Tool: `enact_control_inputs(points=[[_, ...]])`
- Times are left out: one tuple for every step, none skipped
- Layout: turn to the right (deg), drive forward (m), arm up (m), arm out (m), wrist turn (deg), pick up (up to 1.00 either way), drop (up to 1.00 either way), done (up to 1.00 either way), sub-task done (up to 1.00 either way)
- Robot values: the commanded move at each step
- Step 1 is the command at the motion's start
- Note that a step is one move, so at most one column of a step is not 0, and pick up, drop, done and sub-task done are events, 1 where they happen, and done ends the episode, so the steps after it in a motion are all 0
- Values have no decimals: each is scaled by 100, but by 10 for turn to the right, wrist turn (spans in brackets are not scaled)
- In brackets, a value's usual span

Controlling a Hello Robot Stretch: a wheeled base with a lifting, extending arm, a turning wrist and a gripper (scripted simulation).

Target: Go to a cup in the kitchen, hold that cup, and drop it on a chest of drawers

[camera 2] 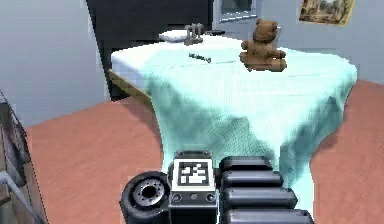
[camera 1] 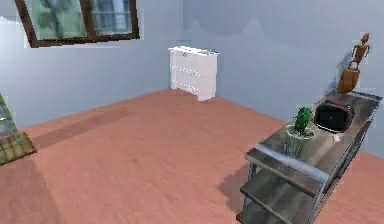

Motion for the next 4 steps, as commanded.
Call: enact_control_inputs(points=[[-450,0,0,0,0,0,0,0,0],[-450,0,0,0,0,0,0,0,0],[-30,0,0,0,0,0,0,0,0],[0,15,0,0,0,0,0,0,0]])
